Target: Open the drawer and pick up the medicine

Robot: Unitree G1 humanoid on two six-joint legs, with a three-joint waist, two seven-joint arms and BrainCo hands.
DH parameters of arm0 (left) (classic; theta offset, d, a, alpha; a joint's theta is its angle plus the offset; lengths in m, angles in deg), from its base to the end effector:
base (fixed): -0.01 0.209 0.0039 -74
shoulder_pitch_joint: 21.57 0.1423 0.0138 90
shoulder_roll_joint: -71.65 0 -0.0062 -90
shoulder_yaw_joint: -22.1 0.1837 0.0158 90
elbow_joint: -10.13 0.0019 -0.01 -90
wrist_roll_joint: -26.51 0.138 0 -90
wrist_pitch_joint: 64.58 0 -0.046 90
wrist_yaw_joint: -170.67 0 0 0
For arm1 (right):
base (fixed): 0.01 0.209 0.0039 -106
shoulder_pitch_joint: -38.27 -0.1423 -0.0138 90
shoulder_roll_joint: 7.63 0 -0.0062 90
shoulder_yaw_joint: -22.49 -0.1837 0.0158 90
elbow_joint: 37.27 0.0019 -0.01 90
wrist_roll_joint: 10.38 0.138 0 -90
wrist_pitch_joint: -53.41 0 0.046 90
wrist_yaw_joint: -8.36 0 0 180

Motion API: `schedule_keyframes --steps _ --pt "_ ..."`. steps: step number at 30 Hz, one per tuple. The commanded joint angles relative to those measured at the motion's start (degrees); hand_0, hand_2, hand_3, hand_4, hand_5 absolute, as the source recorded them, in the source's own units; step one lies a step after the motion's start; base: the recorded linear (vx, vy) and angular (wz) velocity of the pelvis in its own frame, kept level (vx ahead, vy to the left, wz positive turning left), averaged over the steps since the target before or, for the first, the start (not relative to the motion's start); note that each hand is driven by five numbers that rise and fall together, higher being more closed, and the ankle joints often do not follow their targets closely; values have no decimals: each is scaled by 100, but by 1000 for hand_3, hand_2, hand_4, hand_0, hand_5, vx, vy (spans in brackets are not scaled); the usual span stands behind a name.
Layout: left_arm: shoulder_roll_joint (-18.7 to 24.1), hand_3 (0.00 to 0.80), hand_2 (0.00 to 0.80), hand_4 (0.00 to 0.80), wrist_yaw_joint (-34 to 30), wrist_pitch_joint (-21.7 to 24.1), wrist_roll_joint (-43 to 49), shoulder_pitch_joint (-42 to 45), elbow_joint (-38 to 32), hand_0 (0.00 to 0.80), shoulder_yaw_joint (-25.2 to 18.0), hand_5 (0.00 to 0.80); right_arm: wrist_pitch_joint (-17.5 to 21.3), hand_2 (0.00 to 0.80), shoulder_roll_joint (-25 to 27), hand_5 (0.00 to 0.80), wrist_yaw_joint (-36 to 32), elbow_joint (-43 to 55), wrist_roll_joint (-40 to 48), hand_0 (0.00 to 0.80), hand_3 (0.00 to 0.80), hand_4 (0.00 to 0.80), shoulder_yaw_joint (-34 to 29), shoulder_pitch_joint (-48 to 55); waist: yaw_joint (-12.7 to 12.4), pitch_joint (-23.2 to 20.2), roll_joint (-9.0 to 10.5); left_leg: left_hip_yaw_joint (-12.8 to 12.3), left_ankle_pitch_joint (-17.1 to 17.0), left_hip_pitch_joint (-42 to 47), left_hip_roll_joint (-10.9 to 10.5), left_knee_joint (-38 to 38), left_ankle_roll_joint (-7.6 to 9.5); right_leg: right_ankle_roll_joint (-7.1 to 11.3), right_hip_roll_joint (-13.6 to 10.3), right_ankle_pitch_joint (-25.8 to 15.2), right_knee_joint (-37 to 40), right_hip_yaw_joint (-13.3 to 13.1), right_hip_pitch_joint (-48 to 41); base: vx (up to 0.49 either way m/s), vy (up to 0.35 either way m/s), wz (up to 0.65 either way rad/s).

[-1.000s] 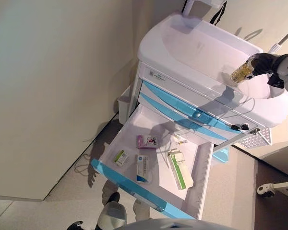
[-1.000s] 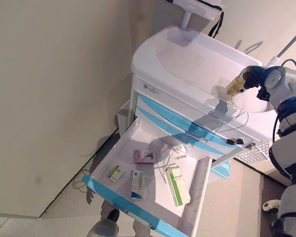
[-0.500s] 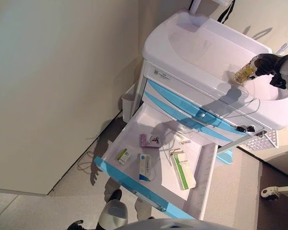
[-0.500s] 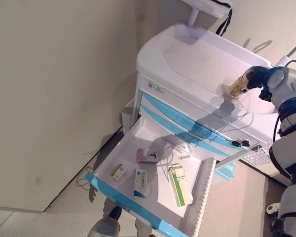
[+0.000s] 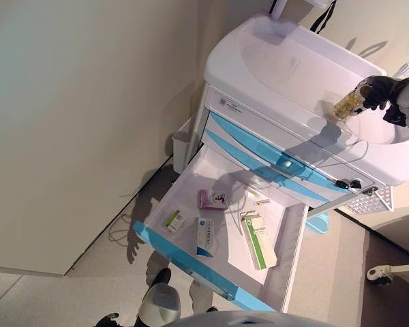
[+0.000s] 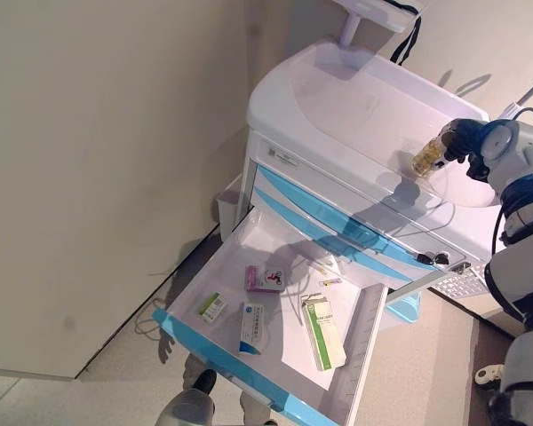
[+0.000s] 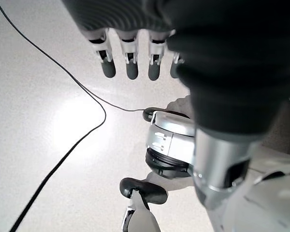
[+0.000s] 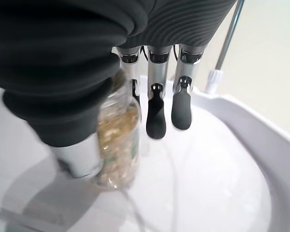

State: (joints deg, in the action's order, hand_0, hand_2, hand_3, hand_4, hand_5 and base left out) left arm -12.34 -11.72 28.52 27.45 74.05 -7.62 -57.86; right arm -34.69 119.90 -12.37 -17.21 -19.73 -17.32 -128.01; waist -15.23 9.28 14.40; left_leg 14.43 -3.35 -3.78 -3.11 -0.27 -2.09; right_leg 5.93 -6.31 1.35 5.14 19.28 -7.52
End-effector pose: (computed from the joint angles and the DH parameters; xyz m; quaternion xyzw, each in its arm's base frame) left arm 0.0311 0.2742 -0.1054 0.1925 0.6128 0.0169 0.7663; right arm 0.3333 -0.3201 0.2672 -0.6270 0.1827 -0.0203 0.7570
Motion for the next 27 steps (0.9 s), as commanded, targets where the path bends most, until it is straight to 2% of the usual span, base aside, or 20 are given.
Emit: schedule_keyframes --steps 1,27 --pt "128 0 0 0 -11 -13 -21 -40 2 0 78 0 -46 0 17 0 109 49 -10 0 0 0 172 -231 -130 -37 25 -111 192 26 -19 -16 20 224 -100 -423 -411 99 602 0 0 0" --pt "89 0 0 0 -6 3 1 16 49 0 50 0 -6 0 -21 0 205 113 20 0 0 0 -24 -126 -67 -66 37 -179 248 93 -14 -10 36 223 -104 -413 -427 44 578 0 0 0"
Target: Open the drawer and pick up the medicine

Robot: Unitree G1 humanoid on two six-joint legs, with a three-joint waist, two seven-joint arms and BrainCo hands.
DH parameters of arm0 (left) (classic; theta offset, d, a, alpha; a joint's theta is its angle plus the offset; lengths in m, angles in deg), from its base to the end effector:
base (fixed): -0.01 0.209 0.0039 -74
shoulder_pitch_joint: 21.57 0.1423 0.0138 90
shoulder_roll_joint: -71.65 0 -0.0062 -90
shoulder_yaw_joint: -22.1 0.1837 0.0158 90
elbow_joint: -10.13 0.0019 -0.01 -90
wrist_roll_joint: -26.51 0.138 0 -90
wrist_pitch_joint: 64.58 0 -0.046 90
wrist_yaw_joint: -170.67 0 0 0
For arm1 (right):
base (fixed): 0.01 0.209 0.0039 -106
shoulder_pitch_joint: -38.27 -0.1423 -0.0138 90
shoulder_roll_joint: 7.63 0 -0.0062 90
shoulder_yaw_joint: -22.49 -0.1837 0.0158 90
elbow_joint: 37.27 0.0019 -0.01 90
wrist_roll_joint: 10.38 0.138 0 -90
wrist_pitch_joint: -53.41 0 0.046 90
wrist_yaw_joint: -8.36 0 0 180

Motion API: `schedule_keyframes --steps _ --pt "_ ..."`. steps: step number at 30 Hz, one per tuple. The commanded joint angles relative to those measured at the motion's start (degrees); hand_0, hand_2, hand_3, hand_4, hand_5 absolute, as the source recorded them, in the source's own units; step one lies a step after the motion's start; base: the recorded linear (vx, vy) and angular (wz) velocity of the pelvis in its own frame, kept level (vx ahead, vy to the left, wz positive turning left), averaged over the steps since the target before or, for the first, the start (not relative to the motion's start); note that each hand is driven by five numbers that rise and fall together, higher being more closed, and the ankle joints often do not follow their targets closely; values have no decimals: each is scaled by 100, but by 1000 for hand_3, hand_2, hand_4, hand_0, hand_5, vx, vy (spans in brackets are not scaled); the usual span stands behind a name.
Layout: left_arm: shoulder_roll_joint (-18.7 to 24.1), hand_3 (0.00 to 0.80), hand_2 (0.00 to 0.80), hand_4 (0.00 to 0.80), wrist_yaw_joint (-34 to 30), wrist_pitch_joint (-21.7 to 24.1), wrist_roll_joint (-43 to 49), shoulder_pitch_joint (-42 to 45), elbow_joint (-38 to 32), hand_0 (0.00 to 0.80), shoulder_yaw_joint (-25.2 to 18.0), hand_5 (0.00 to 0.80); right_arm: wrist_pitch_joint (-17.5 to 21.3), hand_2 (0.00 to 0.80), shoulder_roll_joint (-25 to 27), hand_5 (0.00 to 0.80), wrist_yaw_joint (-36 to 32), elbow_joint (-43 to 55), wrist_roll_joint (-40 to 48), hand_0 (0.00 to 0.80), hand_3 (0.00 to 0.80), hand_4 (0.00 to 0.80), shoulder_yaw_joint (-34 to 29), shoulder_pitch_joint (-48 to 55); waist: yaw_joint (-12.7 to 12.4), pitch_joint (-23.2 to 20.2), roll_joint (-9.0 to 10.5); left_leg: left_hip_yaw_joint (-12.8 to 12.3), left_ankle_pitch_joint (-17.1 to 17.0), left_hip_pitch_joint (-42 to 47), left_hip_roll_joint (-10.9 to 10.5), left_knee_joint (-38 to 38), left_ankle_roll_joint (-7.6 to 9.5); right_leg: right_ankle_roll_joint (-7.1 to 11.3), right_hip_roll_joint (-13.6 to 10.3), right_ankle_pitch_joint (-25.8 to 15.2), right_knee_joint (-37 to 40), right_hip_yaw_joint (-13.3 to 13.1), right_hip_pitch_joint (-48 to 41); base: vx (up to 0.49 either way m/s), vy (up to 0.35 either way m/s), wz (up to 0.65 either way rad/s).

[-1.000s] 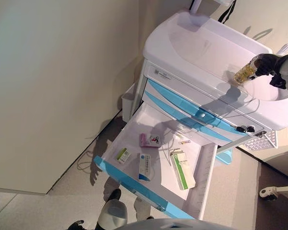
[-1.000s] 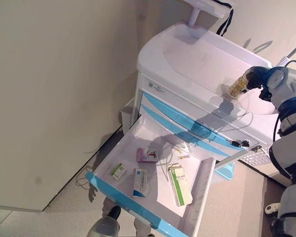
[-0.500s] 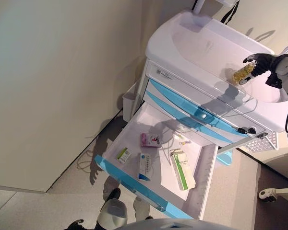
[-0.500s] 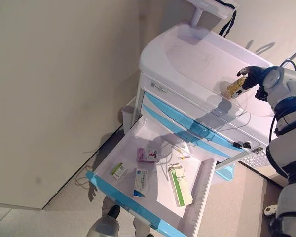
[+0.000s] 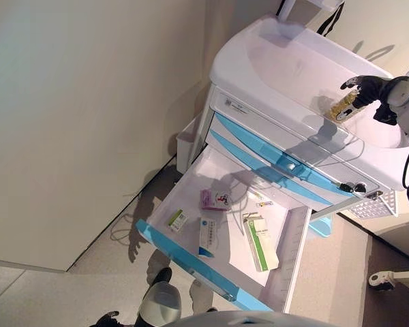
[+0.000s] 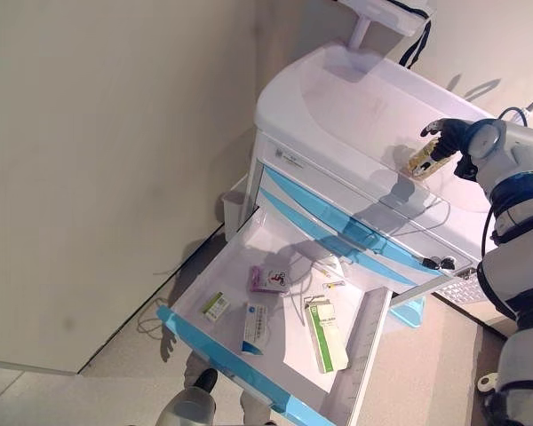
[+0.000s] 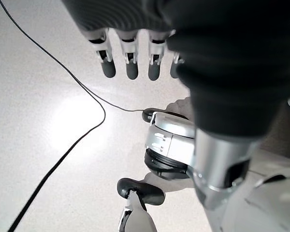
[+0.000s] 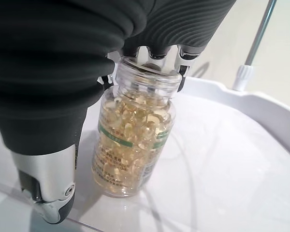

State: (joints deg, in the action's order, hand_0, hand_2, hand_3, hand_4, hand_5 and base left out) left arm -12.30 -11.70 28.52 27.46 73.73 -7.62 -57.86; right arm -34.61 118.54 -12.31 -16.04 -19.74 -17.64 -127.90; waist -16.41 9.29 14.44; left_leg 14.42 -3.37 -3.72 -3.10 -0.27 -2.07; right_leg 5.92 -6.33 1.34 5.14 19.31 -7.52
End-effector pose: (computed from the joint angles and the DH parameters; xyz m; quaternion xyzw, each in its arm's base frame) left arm 0.0332 0.2743 -0.1052 0.1933 0.6105 0.0170 0.7678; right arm 0.3385 -0.3101 0.2651 -0.6287 0.1689 -0.0044 0.7591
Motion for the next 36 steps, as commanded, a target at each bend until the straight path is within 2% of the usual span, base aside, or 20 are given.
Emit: schedule_keyframes --steps 1,10,22,27,36 --pt "86 0 0 0 -9 4 -1 53 56 0 51 0 -17 0 121 0 221 -19 24 0 0 0 2 -158 56 -68 35 -179 252 97 -12 -14 34 224 -99 -411 -424 38 572 0 0 0" --pt "98 0 0 0 43 15 5 65 36 0 54 0 17 0 112 0 618 -258 8 0 0 0 -116 -372 69 -92 65 -180 266 117 -1 -15 35 229 -97 -412 -415 27 554 0 0 0" --pt "73 0 0 0 101 74 -16 104 19 0 30 0 145 0 174 0 913 -28 417 0 0 0 -227 -576 107 -96 73 -200 274 125 -12 -6 40 243 -106 -421 -420 11 551 0 0 0" --pt "52 0 0 0 135 88 -47 117 27 0 11 0 181 0 211 0 1079 62 783 0 0 0 -381 -684 141 -117 70 -206 282 133 -11 -5 40 236 -106 -417 -429 1 552 0 0 0" --pt "23 0 0 0 182 169 -86 138 17 0 -7 0 327 0 603 0 1352 282 1945 0 0 0 -784 -777 266 -195 1 -278 323 206 -12 -14 40 254 -128 -405 -443 -41 514 0 1 0"
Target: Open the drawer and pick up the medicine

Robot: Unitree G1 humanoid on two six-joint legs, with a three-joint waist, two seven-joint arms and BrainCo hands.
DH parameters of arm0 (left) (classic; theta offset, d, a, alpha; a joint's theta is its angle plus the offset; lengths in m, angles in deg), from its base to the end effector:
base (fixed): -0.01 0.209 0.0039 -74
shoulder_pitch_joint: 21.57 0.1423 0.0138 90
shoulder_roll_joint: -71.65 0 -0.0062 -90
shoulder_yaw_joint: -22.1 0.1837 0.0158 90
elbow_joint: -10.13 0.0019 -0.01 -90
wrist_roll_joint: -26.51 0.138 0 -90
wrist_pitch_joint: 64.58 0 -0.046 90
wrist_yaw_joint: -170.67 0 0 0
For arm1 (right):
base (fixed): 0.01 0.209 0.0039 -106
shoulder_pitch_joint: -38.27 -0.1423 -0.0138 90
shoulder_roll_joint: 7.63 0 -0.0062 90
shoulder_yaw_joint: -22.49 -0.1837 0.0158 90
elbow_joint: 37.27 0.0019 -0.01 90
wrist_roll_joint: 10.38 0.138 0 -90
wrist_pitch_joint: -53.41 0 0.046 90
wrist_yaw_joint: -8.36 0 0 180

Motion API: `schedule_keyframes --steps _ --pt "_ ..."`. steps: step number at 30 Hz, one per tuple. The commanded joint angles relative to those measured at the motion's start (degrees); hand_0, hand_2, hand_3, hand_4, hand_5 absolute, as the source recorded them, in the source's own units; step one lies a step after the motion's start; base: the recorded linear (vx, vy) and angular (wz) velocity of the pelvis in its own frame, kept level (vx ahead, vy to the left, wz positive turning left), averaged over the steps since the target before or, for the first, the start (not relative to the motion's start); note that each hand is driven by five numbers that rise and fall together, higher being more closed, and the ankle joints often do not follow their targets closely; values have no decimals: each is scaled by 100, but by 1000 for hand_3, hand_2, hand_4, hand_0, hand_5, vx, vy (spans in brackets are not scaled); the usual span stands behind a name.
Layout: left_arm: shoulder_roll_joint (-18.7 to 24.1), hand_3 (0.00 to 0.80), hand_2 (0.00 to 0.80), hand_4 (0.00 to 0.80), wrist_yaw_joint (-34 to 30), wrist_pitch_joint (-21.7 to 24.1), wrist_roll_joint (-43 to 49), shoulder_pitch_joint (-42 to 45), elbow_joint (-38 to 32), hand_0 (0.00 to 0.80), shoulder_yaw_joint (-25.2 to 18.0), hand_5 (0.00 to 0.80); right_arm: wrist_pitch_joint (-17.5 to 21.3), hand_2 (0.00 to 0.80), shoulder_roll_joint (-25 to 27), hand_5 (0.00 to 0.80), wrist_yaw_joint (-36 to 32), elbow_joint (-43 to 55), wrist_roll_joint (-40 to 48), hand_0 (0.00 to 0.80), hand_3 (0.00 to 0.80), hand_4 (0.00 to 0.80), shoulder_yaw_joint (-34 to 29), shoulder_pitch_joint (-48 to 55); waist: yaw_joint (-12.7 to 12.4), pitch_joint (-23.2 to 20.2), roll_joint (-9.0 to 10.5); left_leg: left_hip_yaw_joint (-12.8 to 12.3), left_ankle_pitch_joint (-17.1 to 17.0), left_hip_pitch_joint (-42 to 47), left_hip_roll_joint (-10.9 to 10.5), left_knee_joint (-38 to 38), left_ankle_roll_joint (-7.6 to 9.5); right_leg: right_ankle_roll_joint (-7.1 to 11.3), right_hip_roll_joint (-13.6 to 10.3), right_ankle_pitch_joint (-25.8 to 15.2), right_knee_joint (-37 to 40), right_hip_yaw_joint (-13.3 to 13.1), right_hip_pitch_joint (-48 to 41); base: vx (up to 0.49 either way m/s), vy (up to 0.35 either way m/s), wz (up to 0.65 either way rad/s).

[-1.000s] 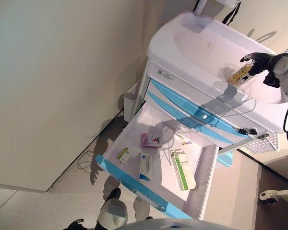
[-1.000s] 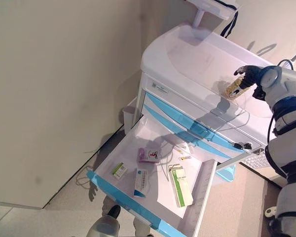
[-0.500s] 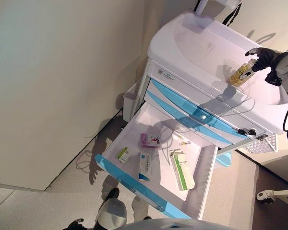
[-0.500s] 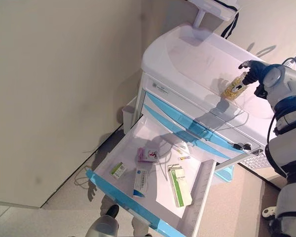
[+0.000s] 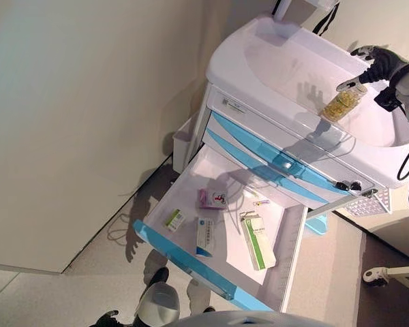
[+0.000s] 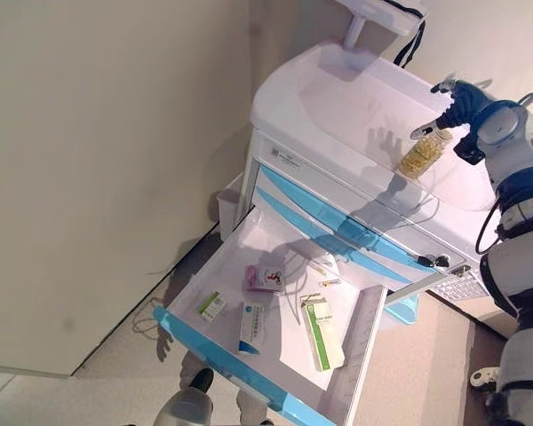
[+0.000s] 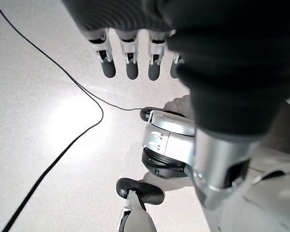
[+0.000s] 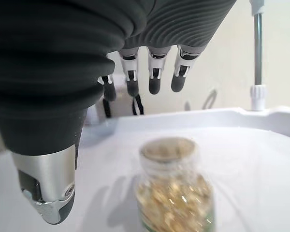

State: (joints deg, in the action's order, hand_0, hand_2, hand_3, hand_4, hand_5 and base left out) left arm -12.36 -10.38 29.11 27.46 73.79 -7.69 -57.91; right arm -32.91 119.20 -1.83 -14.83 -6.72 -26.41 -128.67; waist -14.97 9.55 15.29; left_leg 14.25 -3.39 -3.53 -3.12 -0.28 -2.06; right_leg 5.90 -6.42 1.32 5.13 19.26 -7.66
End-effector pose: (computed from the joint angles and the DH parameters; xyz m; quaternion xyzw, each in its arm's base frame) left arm 0.0335 0.2739 -0.1052 0.1999 0.6042 0.0248 0.7710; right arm 0.3351 -0.3117 0.2839 -0.5066 0.0245 -0.0920 0.8569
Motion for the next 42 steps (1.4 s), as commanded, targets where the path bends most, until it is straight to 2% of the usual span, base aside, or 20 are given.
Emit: schedule_keyframes --steps 1,4,5,7,11,14,15,16,19,20,23,24,25,30,31,33,34,38,39,42 --pt "17 0 0 0 53 127 -103 138 27 0 -18 0 195 0 648 0 344 199 996 0 0 0 -66 -655 164 -243 -104 -286 335 210 -7 -18 38 258 -118 -398 -441 -53 518 0 0 0" --pt "3 0 0 0 57 138 -110 136 48 0 -21 0 247 0 789 0 475 223 1449 0 0 0 -335 -562 213 -278 -131 -312 353 244 -4 -20 37 260 -123 -385 -445 -72 501 -2 6 -3" --pt "-25 0 0 0 70 144 -115 140 60 0 -30 0 299 0 894 0 673 270 1791 0 0 0 -639 -472 260 -301 -164 -329 369 267 -1 -22 40 263 -127 -378 -450 -92 487 -1 11 -6" --pt "-33 0 0 0 84 148 -114 152 67 0 -33 0 362 0 947 0 745 272 1843 0 0 0 -732 -379 283 -317 -182 -341 375 281 -2 -22 44 263 -128 -373 -453 -105 479 0 6 -4" --pt "-151 0 0 0 245 173 35 155 64 0 -38 0 725 0 1251 0 1624 772 2288 0 0 0 -2053 590 461 -424 -361 -431 437 395 -1 -45 76 284 -143 -326 -459 -192 418 -5 25 -11" --pt "-218 0 0 0 339 159 129 168 65 0 -45 0 848 0 1227 0 2093 1099 2259 0 0 0 -2850 1397 559 -482 -489 -514 463 448 -8 -58 101 293 -156 -318 -465 -256 412 -16 22 -11" --pt "-207 0 0 0 339 159 128 170 65 0 -40 0 846 0 1226 0 2096 1113 2254 0 0 0 -2883 1432 551 -484 -479 -516 463 448 -8 -59 101 293 -156 -318 -465 -258 412 -11 27 -12" --pt "-281 0 0 0 400 136 185 184 73 0 -81 0 917 0 1141 0 2274 1499 2311 0 0 0 -3494 2056 648 -526 -597 -575 477 481 -15 -67 120 296 -161 -310 -451 -306 393 -13 13 -19" --pt "-414 0 0 0 441 121 259 229 71 0 -113 0 1141 0 720 0 2687 1975 2498 0 0 0 -4600 3201 785 -566 -810 -663 485 538 -14 -100 148 295 -170 -308 -415 -392 378 -23 22 -18" --pt "-390 0 0 0 442 120 261 233 70 0 -98 0 1131 0 702 0 2698 2025 2484 0 0 0 -4677 3290 764 -571 -790 -664 485 543 -12 -103 148 295 -168 -310 -413 -393 375 -29 13 -23" --pt "-504 0 0 0 507 69 330 231 84 0 -131 0 1330 0 28 0 3137 2681 2482 0 0 0 -5386 4070 879 -602 -953 -741 440 534 -34 -98 181 274 -184 -360 -392 -473 411 -51 22 -18" --pt "-565 0 0 0 542 29 386 240 101 0 -192 0 1383 0 -525 0 3313 3202 2377 0 0 0 -5734 4649 958 -638 -1050 -812 442 566 -29 -111 200 261 -179 -371 -356 -537 416 -62 26 -23" --pt "-550 0 0 0 542 29 387 248 99 0 -183 0 1367 0 -550 0 3326 3245 2359 0 0 0 -5767 4695 944 -646 -1038 -817 442 569 -27 -114 200 260 -177 -374 -352 -542 415 -33 12 -29" --pt "-735 0 0 0 548 12 495 293 84 0 -303 0 1342 0 -1644 0 3482 4007 1966 0 0 0 -6329 6035 1172 -672 -1219 -999 460 625 8 -102 218 221 -143 -402 -273 -730 420 -44 -11 -18" --pt "-725 0 0 0 547 12 496 301 82 0 -296 0 1333 0 -1661 0 3487 4032 1957 0 0 0 -6342 6060 1162 -679 -1212 -1002 462 628 9 -103 217 221 -142 -403 -272 -733 418 -68 -36 -10" --pt "-807 0 0 0 493 48 625 322 74 0 -329 0 1171 0 -2254 0 3290 3659 1736 0 0 0 -6344 6824 1284 -659 -1302 -1069 444 644 36 -102 211 188 -105 -397 -271 -814 421 -86 -44 -16" --pt "-803 0 0 0 493 49 626 327 73 0 -329 0 1173 0 -2259 0 3290 3661 1735 0 0 0 -6344 6831 1282 -662 -1298 -1071 444 647 36 -104 210 187 -105 -396 -270 -816 420 -60 -31 -10" --pt "-915 0 0 0 502 42 680 320 137 0 -412 0 1056 0 -2996 0 3164 3172 1526 0 0 0 -6158 7511 1424 -667 -1397 -1145 408 652 64 -117 190 157 -61 -411 -241 -893 446 -59 -26 -9" --pt "-913 0 0 0 502 43 680 325 136 0 -414 0 1060 0 -2998 0 3164 3169 1526 0 0 0 -6154 7513 1425 -671 -1395 -1146 408 652 65 -119 190 157 -60 -412 -239 -894 446 -64 -32 -11" --pt "-962 0 0 0 513 86 631 309 123 0 -413 0 919 0 -3119 0 2940 2251 1375 0 0 0 -5854 7742 1476 -676 -1441 -1185 379 639 93 -126 168 141 -34 -435 -203 -915 464 -49 -36 -13"
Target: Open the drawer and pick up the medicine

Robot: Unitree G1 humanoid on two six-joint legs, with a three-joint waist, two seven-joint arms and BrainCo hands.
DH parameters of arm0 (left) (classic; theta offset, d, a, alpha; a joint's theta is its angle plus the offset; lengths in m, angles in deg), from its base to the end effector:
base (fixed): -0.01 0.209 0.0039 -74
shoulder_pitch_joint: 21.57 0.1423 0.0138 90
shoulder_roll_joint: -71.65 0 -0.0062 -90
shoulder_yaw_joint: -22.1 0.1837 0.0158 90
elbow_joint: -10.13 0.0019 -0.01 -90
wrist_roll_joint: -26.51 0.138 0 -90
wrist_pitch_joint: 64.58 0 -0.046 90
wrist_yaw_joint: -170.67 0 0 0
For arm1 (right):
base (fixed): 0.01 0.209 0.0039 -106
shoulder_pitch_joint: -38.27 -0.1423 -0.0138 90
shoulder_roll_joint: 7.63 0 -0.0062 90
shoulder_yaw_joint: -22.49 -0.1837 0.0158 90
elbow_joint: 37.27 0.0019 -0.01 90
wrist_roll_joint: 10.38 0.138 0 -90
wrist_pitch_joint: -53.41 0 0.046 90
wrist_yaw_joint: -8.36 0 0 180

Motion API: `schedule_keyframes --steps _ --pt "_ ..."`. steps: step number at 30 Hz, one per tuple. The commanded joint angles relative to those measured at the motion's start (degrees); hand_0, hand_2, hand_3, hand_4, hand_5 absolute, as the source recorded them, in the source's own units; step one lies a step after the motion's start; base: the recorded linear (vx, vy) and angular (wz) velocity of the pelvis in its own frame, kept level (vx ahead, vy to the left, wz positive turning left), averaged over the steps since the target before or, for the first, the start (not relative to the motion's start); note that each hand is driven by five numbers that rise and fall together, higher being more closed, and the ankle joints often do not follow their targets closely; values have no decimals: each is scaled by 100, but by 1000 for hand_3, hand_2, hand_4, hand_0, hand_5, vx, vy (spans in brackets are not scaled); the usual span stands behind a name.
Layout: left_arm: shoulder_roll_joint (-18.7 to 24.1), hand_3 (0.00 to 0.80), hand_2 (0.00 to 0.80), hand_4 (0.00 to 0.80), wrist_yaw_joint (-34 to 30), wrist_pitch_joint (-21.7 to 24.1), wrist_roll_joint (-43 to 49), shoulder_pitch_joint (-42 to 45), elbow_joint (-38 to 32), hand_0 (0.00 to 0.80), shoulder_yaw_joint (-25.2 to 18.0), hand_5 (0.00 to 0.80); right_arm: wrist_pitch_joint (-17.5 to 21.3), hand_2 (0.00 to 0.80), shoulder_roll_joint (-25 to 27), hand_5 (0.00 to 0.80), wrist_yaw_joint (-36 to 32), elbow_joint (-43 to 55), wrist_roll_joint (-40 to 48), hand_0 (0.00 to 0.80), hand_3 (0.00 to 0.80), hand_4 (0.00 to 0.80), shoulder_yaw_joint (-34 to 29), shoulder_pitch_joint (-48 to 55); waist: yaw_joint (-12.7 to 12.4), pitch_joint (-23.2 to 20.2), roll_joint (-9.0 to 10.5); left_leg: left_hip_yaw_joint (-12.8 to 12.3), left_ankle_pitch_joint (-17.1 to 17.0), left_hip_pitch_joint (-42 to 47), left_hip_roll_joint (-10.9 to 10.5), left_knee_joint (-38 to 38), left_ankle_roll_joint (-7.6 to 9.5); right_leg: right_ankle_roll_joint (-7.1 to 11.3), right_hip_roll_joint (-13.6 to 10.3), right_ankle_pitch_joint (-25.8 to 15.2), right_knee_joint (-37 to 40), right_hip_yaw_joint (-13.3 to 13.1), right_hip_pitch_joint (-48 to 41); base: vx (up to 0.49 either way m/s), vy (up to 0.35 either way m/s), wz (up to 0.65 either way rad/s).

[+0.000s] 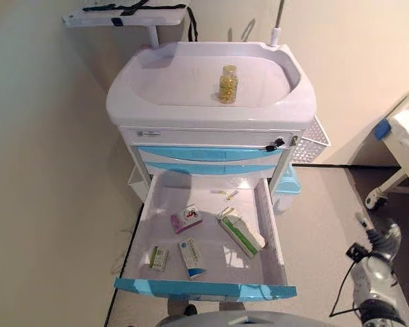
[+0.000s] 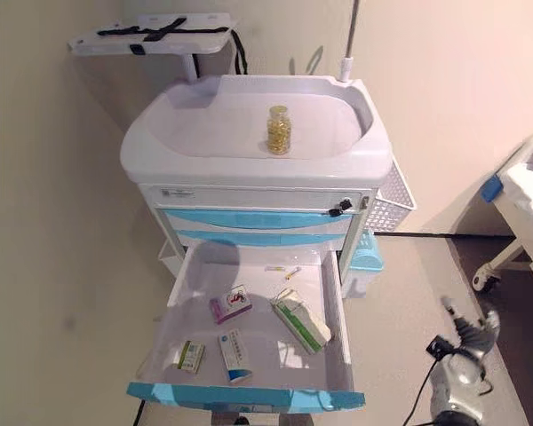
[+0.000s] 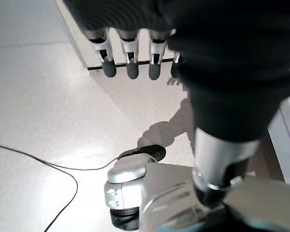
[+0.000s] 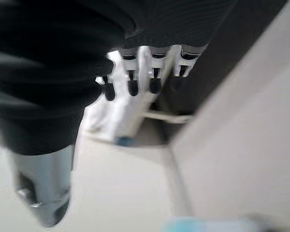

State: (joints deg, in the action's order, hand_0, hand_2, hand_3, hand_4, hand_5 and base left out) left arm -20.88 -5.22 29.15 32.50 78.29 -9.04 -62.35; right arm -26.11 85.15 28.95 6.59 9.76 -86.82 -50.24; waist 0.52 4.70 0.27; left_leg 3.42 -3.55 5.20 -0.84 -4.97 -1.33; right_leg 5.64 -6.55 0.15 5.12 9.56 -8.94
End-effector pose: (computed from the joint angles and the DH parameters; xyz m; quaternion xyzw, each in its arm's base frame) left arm 0.0084 0.2272 -0.1207 0.1731 0.6173 0.0262 0.7670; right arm 0.1271 -0.2980 -0.0502 0.0047 0.2450 -0.4450 0.8614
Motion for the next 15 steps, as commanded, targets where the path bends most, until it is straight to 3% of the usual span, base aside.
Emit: schedule_keyframes --steps 1,5,7,15 --pt "-136 0 0 0 -2 104 104 -140 260 0 40 0 107 0 222 0 -287 -357 -504 0 0 0 449 49 -42 -182 47 -118 379 -238 -117 333 78 150 0 -323 -194 41 602 -43 -48 -8" --pt "-136 0 0 0 13 102 140 -120 339 0 39 0 -5 0 108 0 -541 -1104 -529 0 0 0 682 177 1 -188 52 -108 370 -207 -95 316 52 123 32 -310 -182 39 568 2 -46 -3" --pt "-151 0 0 0 7 97 143 -103 448 0 50 0 -197 0 -71 0 -948 -1827 -882 0 0 0 1260 316 20 -173 74 -124 399 -137 -31 285 14 92 87 -272 -155 43 500 7 -57 -1" --pt "-164 0 0 0 28 102 101 -102 568 0 20 0 -377 0 -351 0 -1195 -2585 -1389 0 0 0 1805 457 26 -166 160 -122 417 -89 28 305 -20 55 136 -230 -172 43 460 -1 -9 0"
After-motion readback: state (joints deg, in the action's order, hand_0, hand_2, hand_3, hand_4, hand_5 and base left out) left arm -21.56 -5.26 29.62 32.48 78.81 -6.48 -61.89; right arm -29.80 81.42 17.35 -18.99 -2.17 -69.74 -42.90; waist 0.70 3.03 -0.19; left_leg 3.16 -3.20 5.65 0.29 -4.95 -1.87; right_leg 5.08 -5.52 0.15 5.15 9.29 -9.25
